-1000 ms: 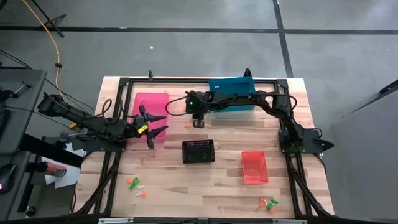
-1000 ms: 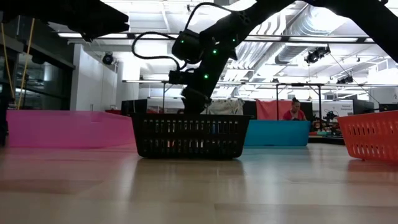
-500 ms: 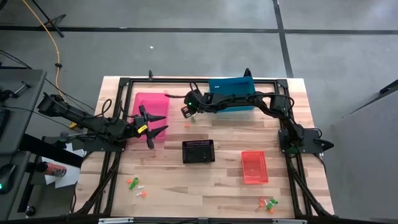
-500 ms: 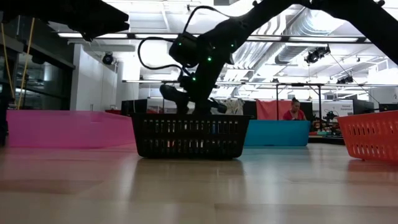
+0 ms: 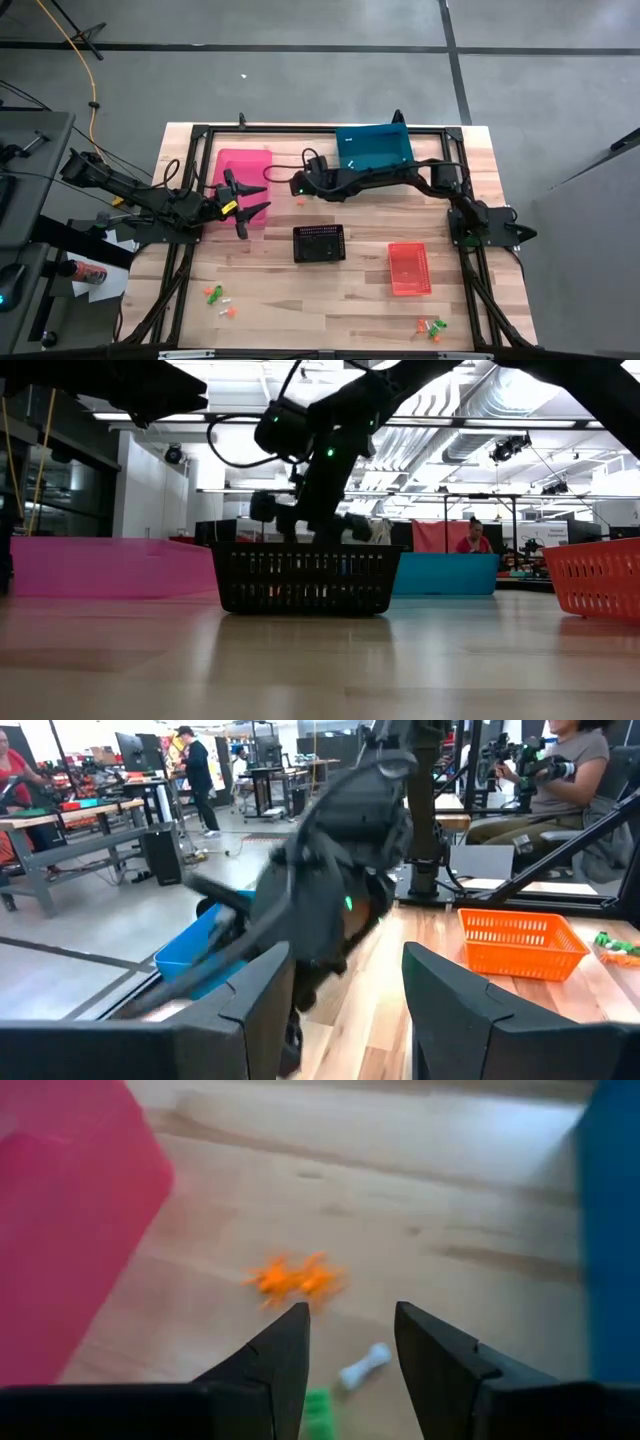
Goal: Sort Halloween decoration
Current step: Put the white bone toy into the blue bin
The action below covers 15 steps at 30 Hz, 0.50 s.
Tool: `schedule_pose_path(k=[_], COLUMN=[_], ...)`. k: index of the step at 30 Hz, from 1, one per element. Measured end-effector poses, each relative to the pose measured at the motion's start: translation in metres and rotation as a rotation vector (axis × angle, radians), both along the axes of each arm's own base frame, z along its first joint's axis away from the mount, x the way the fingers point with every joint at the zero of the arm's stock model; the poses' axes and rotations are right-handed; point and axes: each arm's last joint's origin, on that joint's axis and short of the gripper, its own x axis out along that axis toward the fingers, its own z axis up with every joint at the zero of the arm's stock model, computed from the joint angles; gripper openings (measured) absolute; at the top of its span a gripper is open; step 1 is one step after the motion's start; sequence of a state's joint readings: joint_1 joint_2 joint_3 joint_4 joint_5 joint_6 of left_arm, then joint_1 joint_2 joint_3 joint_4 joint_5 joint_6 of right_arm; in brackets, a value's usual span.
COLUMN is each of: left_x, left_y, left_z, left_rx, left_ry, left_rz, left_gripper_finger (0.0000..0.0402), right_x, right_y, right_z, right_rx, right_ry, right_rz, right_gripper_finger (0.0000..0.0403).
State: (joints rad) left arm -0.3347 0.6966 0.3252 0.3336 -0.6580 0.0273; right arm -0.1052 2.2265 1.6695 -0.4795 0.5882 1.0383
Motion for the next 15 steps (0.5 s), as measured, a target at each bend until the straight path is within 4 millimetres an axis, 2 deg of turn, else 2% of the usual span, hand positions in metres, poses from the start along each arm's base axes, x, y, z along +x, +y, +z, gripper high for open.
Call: schedule_pose_path(k=[7,15], left_x=[0.0,0.0], left_y=[0.0,0.0], left_z=[0.001,0.001], left_rx=[0.015,0.049], left_ry=[-0.001,0.006], left_rz=[0.0,-0.001], left_gripper_finger=[0.0174,0.0174], right_x=[0.003,0.005], right_y=[0.0,-0.006], right_z=[-0.026,-0.045], right_rx=[0.05,0.047], right_ry=[-0.001,-0.005], right_rz=[-0.055,-0.111], right_gripper_finger=[0.0145,0.0145])
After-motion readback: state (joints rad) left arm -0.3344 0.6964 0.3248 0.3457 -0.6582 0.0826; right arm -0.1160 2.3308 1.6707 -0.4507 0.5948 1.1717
